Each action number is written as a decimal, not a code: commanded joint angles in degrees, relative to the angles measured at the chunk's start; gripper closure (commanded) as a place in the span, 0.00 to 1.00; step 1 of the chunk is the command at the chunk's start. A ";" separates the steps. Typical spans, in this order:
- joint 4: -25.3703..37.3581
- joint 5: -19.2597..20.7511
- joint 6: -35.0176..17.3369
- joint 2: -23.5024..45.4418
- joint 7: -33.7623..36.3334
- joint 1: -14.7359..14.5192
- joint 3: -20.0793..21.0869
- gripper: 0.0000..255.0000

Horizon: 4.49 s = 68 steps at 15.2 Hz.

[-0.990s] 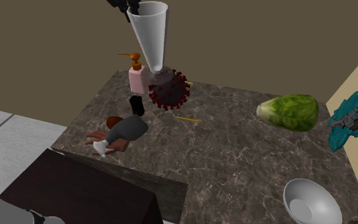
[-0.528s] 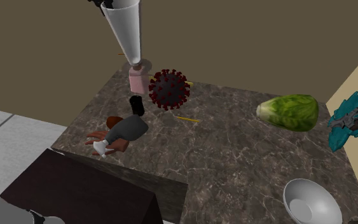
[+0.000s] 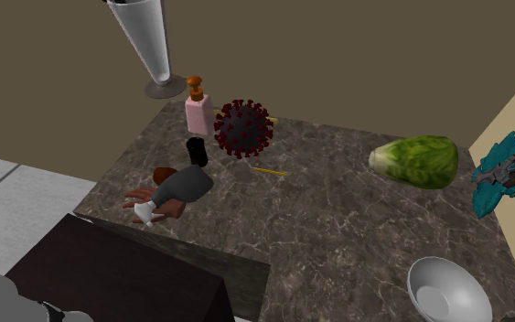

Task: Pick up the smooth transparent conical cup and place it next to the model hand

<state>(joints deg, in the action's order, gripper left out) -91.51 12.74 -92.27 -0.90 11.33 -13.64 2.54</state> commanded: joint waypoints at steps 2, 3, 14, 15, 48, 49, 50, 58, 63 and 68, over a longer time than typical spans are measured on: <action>4.78 0.35 1.78 3.84 3.87 -2.07 2.03 1.00; 6.42 0.50 2.45 5.09 5.03 -2.75 2.64 1.00; 0.80 0.76 -3.48 6.06 8.57 -3.88 3.59 1.00; -0.10 0.76 -4.26 5.96 8.71 -3.85 3.57 1.00; -20.65 3.21 -28.02 9.74 14.29 -3.42 3.02 1.00; -21.04 3.35 -28.70 10.05 14.50 -3.42 2.99 1.00; -21.41 3.50 -29.37 10.37 14.70 -3.42 2.96 1.00; -23.76 4.71 -34.17 13.02 16.30 -3.45 2.68 1.00; -23.75 4.72 -34.17 13.02 16.30 -3.45 2.68 1.00; -23.76 4.71 -34.16 13.00 16.29 -3.45 2.68 0.00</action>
<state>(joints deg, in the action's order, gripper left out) -115.28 17.45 -126.44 12.11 27.62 -17.09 5.22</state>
